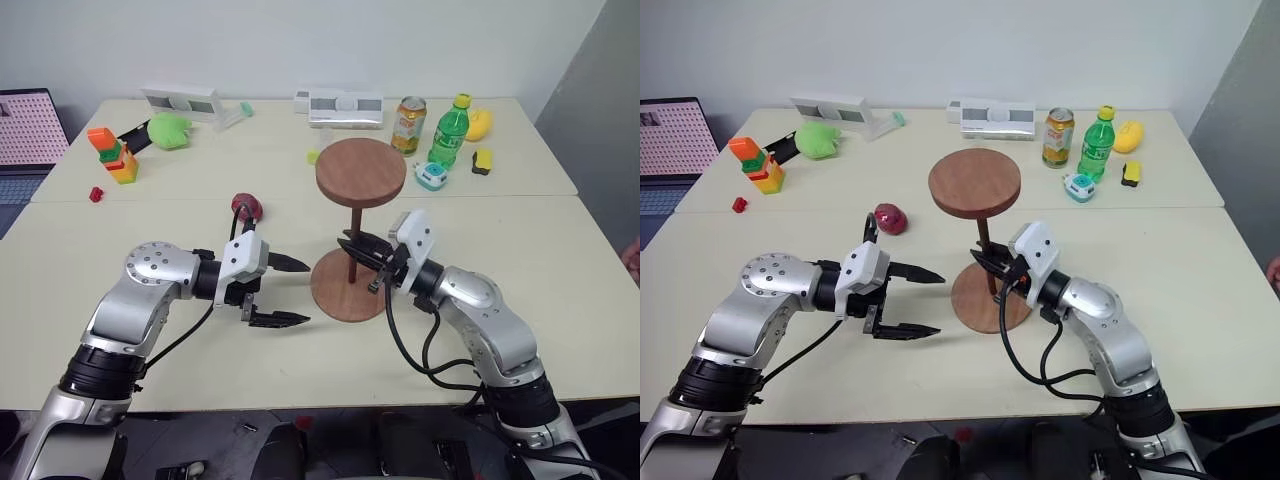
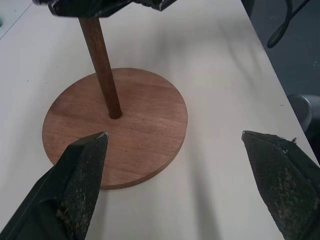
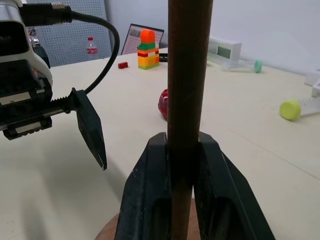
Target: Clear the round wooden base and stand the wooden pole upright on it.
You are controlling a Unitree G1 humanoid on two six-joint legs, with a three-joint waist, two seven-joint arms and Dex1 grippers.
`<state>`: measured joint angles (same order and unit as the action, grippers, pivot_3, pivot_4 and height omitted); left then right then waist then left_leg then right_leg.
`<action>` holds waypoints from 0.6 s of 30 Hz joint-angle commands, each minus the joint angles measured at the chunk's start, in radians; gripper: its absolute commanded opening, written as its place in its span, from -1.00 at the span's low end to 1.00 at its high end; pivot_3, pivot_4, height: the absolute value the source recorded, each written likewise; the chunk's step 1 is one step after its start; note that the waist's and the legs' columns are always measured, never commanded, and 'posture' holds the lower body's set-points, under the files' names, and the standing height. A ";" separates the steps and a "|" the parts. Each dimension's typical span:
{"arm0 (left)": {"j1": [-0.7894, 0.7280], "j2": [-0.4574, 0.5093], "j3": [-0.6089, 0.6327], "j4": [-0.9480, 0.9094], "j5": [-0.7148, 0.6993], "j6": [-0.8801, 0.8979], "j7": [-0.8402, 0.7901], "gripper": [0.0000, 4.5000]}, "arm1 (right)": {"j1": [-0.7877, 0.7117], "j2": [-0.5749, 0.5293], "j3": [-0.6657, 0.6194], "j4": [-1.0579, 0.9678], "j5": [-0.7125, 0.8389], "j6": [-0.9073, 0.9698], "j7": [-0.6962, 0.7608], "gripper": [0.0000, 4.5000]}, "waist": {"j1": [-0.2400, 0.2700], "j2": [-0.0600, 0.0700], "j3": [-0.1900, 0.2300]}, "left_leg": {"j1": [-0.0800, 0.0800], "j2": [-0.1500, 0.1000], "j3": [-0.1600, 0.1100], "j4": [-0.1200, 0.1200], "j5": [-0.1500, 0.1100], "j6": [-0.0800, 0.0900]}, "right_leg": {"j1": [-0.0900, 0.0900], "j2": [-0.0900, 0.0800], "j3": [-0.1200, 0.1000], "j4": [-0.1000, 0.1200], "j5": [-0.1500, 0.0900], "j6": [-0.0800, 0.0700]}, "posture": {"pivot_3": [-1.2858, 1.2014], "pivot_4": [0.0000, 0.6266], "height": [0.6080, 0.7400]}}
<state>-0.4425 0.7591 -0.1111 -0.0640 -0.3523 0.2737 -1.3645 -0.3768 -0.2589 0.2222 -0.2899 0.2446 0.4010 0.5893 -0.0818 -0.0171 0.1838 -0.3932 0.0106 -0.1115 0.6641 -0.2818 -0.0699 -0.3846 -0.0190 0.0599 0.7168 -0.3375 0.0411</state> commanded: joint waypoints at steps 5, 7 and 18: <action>-0.026 0.005 0.010 -0.009 -0.010 -0.009 -0.004 1.00 | 0.047 -0.005 0.037 0.074 -0.045 0.017 -0.023 -0.90 | 0.000 0.000 -0.001 | 0.008 0.000 0.000 -0.002 0.000 0.000 | 0.007 0.000 0.000 -0.001 0.000 0.000 | 0.03 -0.52 1.00; -0.029 0.003 0.009 -0.008 -0.009 -0.009 -0.005 1.00 | 0.049 -0.007 0.036 0.074 -0.044 0.014 -0.025 -0.90 | 0.000 0.000 -0.001 | 0.012 0.000 0.000 -0.002 0.000 0.001 | 0.012 0.000 0.000 -0.003 0.000 0.000 | 0.03 -0.52 1.00; -0.046 -0.009 0.005 -0.005 -0.016 0.000 -0.002 1.00 | 0.031 0.005 -0.004 0.055 -0.006 0.015 -0.031 -0.56 | 0.000 0.000 -0.001 | 0.012 0.000 0.000 -0.002 0.000 0.000 | 0.012 0.000 0.000 -0.003 0.000 0.000 | 0.03 -0.52 1.00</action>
<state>-0.4729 0.7510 -0.1134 -0.0612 -0.3527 0.2760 -1.3655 -0.3654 -0.2533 0.2285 -0.2698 0.2324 0.3855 0.5638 -0.0814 -0.0175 0.1828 -0.3810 0.0109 -0.1119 0.6619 -0.2821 -0.0694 -0.3727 -0.0187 0.0596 0.7139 -0.3378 0.0414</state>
